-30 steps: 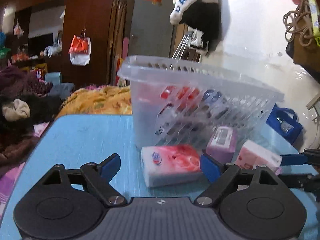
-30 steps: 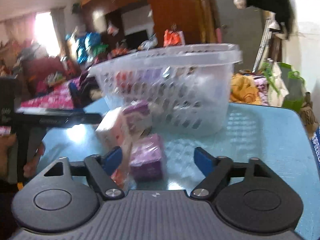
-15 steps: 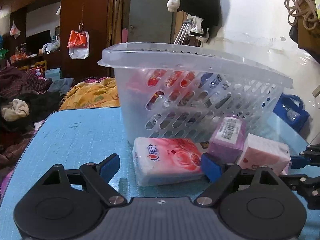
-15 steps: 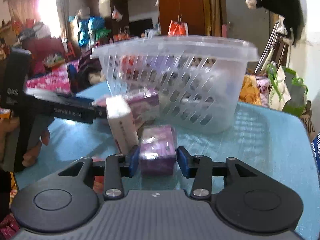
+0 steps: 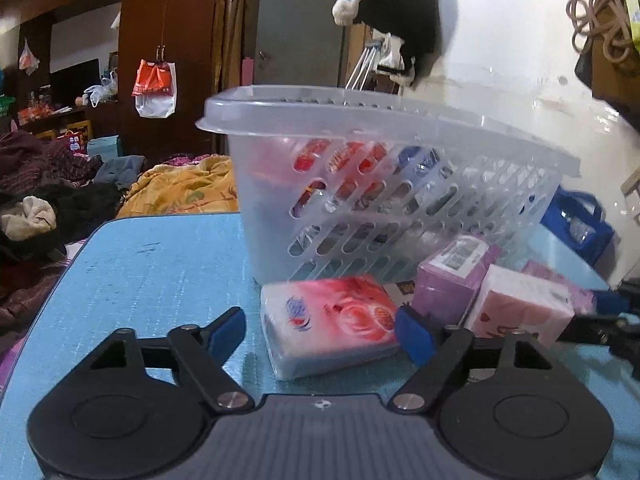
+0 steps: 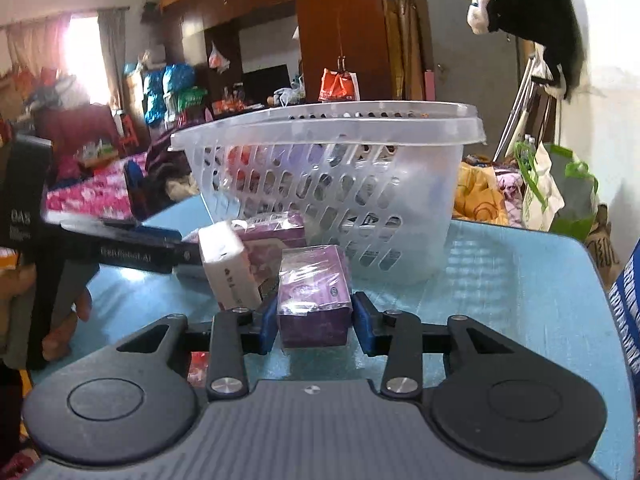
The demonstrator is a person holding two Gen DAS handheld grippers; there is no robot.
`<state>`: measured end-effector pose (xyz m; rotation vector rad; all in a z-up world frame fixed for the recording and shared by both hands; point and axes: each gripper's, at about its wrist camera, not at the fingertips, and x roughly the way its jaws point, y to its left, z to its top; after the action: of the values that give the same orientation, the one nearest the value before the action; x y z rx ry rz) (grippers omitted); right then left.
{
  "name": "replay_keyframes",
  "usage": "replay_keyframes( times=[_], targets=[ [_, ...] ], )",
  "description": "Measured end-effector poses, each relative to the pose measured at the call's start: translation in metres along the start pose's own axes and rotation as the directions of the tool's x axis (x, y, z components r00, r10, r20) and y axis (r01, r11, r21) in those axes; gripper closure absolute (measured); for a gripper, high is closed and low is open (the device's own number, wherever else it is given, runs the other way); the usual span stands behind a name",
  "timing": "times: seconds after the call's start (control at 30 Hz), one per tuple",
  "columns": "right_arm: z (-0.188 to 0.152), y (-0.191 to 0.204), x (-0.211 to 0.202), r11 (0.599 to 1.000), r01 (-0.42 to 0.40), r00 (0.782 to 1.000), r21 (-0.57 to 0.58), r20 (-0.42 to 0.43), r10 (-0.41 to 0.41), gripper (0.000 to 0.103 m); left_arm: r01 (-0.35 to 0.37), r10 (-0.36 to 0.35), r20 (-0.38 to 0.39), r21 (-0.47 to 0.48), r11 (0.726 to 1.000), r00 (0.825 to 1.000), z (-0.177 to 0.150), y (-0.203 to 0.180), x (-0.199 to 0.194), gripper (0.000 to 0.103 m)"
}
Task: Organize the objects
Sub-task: 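Grasp pink soap pack with left tool while right tool grasps purple wrapped box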
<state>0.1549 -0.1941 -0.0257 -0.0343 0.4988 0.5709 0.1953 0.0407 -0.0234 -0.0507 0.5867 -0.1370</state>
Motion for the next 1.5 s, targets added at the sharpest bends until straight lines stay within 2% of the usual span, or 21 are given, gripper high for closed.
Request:
replay_keyframes(
  times=[0.23, 0.5, 0.63, 0.77, 0.9, 1.03, 1.2, 1.27, 1.3, 1.43, 1.5],
  targets=[
    [0.001, -0.003, -0.002, 1.0, -0.001, 1.0, 0.007, 0.008, 0.001, 0.06, -0.006, 0.006, 0.018, 0.001, 1.0, 1.0, 0.0, -0.006, -0.002, 0.015],
    [0.0, -0.004, -0.002, 1.0, -0.008, 1.0, 0.016, 0.013, 0.008, 0.06, 0.011, -0.011, -0.02, -0.016, 1.0, 1.0, 0.0, -0.005, 0.002, 0.013],
    [-0.001, -0.005, -0.002, 1.0, -0.014, 1.0, 0.02, 0.013, 0.014, 0.06, -0.01, 0.009, -0.024, -0.045, 0.999, 1.0, -0.001, -0.001, 0.001, 0.011],
    [-0.001, -0.004, -0.002, 1.0, -0.01, 1.0, 0.016, 0.015, 0.01, 0.06, -0.044, 0.044, -0.023, 0.006, 0.999, 0.999, -0.001, -0.011, 0.002, 0.009],
    [-0.002, -0.004, -0.003, 1.0, -0.013, 1.0, 0.018, 0.016, 0.013, 0.06, -0.008, 0.008, -0.036, -0.006, 1.0, 0.999, -0.001, -0.009, 0.002, 0.009],
    [-0.002, -0.004, -0.003, 1.0, -0.016, 1.0, 0.019, 0.017, 0.015, 0.06, 0.042, -0.044, -0.055, -0.037, 0.998, 0.998, -0.003, 0.0, 0.001, 0.015],
    [-0.002, -0.004, -0.004, 1.0, -0.013, 1.0, 0.02, 0.018, 0.013, 0.06, 0.035, -0.035, -0.07, -0.007, 0.999, 0.997, -0.005, -0.004, 0.003, 0.015],
    [-0.002, -0.004, -0.004, 1.0, -0.011, 1.0, 0.018, 0.018, 0.011, 0.06, 0.022, -0.02, -0.075, 0.023, 0.999, 0.997, -0.006, -0.009, 0.003, 0.021],
    [-0.002, -0.004, -0.004, 1.0, -0.011, 1.0, 0.019, 0.02, 0.011, 0.06, 0.017, -0.015, -0.069, 0.036, 0.999, 0.997, -0.006, -0.01, 0.002, 0.033],
    [-0.003, -0.004, -0.007, 1.0, -0.005, 0.999, 0.024, 0.037, 0.004, 0.06, 0.026, -0.025, -0.055, 0.007, 1.0, 0.998, -0.008, -0.004, -0.004, 0.038],
    [-0.003, -0.005, -0.009, 1.0, -0.005, 0.999, 0.029, 0.047, 0.003, 0.06, 0.032, -0.032, -0.018, -0.026, 0.999, 0.999, -0.009, 0.002, -0.013, 0.038]
  ],
)
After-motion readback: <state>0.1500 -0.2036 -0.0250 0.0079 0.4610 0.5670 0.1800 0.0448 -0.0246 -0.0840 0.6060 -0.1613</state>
